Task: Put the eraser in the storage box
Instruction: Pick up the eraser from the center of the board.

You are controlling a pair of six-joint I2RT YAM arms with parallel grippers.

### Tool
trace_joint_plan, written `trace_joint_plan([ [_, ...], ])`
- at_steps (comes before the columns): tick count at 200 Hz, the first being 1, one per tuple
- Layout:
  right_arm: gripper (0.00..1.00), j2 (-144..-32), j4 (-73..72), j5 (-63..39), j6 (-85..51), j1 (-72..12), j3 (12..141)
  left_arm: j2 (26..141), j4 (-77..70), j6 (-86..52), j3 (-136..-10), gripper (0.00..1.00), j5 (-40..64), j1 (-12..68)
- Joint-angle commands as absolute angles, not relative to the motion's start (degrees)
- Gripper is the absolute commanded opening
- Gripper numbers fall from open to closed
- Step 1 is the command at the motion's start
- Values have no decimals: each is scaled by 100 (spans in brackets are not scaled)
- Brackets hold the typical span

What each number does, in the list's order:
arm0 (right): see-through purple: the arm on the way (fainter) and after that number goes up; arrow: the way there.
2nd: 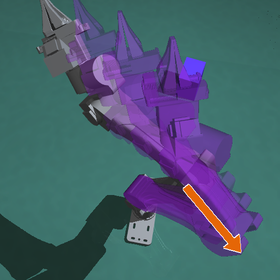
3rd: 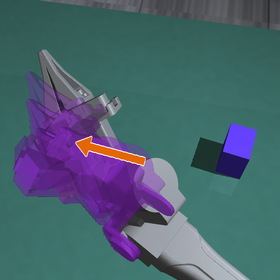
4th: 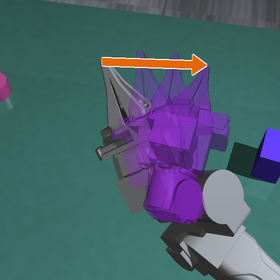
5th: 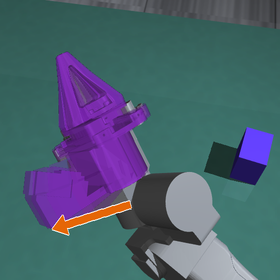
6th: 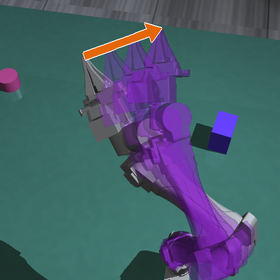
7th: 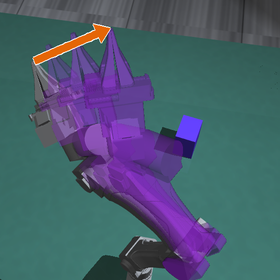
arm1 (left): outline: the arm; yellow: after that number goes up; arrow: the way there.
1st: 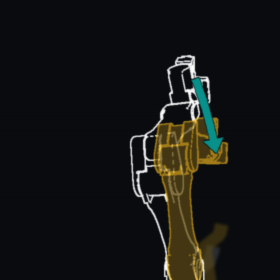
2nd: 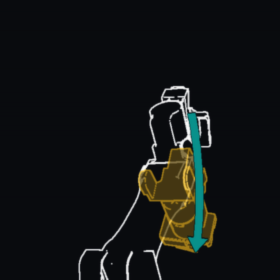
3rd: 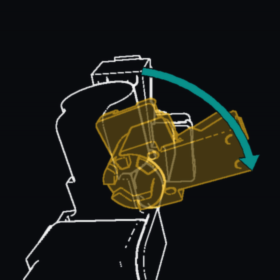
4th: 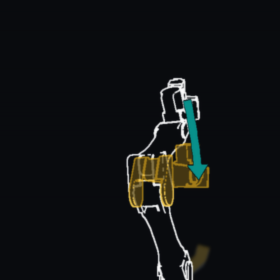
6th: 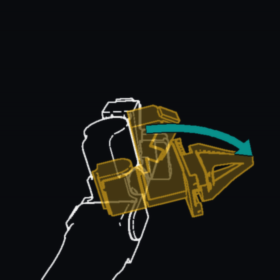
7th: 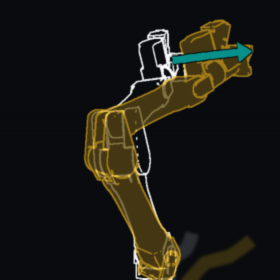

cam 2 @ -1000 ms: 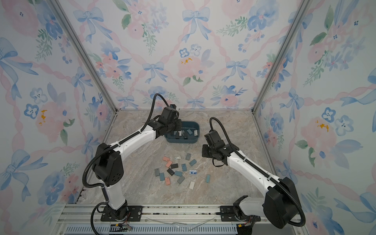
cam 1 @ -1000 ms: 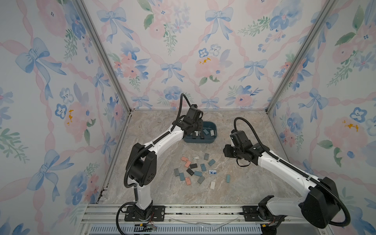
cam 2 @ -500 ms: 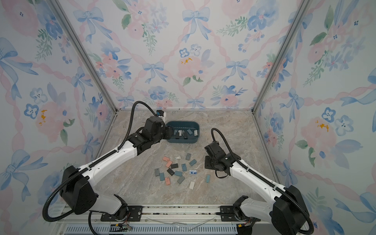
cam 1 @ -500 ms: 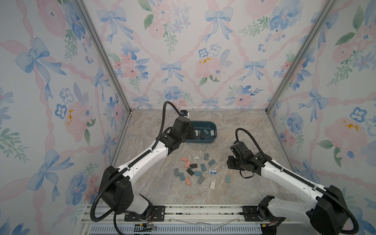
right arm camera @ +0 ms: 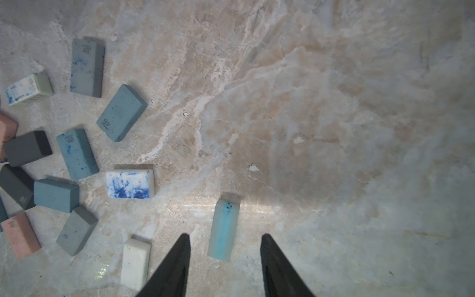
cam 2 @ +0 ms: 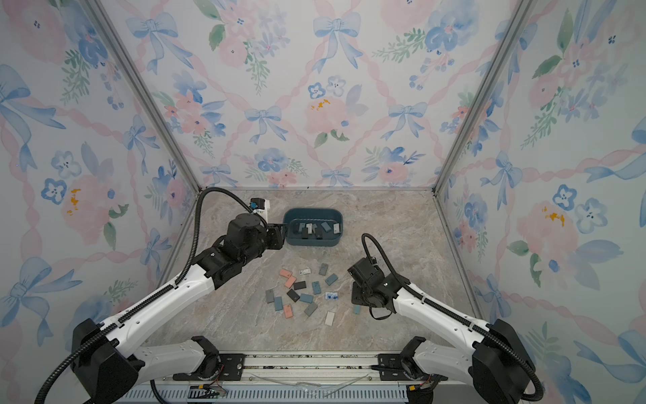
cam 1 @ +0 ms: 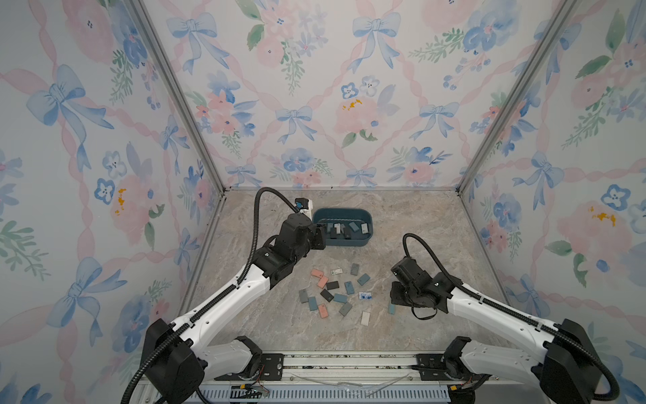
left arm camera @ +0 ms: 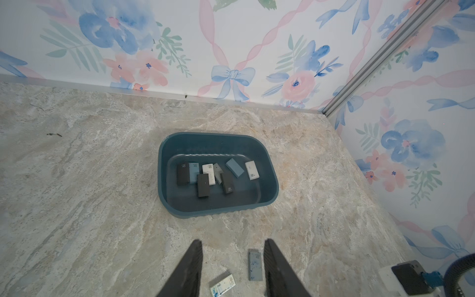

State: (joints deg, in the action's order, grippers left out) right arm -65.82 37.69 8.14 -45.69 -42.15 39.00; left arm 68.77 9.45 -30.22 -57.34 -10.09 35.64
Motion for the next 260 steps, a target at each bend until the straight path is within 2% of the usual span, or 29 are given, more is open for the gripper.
trace_joint_plan([
  [1, 48, -6671, 3749, 766, -4819, -4332, 3732, 6761, 875, -3108, -5600, 42, -1068, 3586],
  [118, 51, -7195, 3429, 616, -4946, -4551, 3604, 6688, 874, -3230, -5401, 40, -1031, 3599],
  [260, 47, -7531, 3279, 527, -5006, -4640, 3523, 6558, 886, -3311, -5230, 39, -1065, 3596],
])
